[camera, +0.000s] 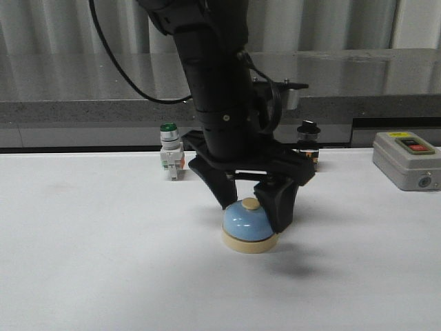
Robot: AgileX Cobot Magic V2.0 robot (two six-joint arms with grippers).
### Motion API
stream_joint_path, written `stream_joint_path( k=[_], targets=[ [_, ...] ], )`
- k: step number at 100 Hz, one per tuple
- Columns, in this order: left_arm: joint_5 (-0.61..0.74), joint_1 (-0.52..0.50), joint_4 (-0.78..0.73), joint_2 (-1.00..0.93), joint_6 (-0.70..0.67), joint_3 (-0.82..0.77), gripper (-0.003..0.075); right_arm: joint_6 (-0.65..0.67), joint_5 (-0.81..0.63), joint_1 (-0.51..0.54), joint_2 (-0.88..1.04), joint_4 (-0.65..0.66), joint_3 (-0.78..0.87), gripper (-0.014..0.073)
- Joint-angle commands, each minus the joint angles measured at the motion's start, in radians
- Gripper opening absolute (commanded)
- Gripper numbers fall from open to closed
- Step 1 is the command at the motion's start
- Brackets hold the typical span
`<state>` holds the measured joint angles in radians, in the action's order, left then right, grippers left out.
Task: Place and press bell with both arms
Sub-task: 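Carry the bell toward the table centre and set it down, then open the left gripper and withdraw it from the bell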
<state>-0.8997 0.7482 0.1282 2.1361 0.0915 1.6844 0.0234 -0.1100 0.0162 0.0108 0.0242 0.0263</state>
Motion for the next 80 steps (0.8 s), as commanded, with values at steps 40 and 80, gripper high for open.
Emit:
stream_joint_path(
  k=[40,80],
  targets=[
    [0.033,-0.097,0.013,-0.295,-0.085,0.028,-0.002,-0.002,-0.081,0.006,-0.01,0.005,-0.015,-0.006],
    [0.063,-0.329,0.011,-0.492,-0.111,-0.152,-0.002,-0.002,-0.081,0.006,-0.01,0.005,-0.015,-0.006]
  ],
)
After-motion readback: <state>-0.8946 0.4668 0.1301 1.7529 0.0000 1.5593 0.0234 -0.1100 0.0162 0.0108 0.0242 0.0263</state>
